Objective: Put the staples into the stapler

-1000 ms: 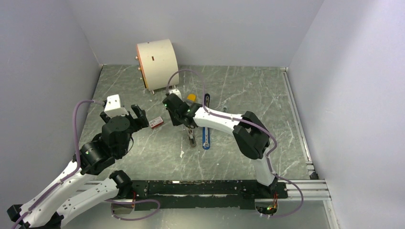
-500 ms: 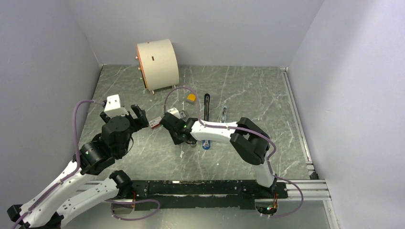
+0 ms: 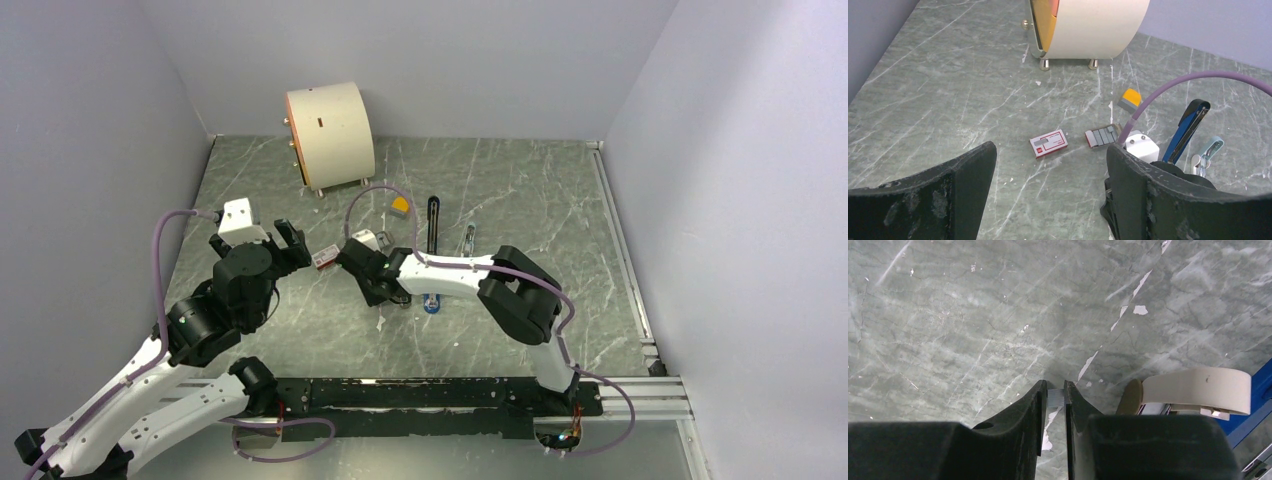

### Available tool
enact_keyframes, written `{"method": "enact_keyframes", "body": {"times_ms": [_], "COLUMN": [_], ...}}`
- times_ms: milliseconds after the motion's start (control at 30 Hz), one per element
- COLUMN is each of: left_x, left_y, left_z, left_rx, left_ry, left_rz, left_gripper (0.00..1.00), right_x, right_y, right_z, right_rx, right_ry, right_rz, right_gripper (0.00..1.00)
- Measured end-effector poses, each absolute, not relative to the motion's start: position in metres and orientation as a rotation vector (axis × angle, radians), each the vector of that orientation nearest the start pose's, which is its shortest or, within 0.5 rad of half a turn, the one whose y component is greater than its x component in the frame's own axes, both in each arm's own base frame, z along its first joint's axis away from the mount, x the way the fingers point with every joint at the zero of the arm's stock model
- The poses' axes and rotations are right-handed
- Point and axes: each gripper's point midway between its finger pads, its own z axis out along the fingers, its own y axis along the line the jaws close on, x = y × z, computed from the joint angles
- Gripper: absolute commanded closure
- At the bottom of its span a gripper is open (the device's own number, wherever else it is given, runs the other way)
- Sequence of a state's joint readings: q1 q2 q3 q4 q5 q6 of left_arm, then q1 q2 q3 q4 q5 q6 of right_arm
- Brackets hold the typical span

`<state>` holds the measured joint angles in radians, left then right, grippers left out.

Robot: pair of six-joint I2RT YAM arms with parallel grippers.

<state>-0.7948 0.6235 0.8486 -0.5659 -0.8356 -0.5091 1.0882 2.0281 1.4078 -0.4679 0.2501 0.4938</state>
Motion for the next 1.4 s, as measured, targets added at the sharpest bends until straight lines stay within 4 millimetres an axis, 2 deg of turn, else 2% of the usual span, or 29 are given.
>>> {"method": "enact_keyframes", "body": {"times_ms": [233,400,633,933,1267,1400], "left_x": [0.233,0.233,0.233,0.233,0.233,0.233], "left_y": [-0.071,-0.071,-0.071,-0.071,-0.071,-0.071], "left_z": [0.277,0.277,0.278,0.278,0.278,0.278], "left_rx": [-0.288,-0.289,-0.290,-0.290,-0.290,-0.290], "left_ry": [1.776,1.775,1.774,1.774,1.774,1.773], "left_rz": [-0.130,-0.130,-0.132,-0.132,-0.132,-0.132], "left_gripper": [0.14,0.14,0.14,0.14,0.15,0.15], "right_x": [0.231,0.231,0.230,0.230,0.234,0.238], "right_y": [0.389,0.391,0.393,0.392,0.389,0.380], "right_z": [0.019,0.019,0.016,0.016,0.018,0.030], "right_rx": [-0.694,-0.701,-0.715,-0.715,-0.690,-0.634], "right_ry": [2.538,2.545,2.556,2.559,2.534,2.490], "right_rz": [0.216,0.217,0.217,0.210,0.196,0.197], "right_gripper": [0.69,0.68,0.70,0.81,0.82,0.82]}}
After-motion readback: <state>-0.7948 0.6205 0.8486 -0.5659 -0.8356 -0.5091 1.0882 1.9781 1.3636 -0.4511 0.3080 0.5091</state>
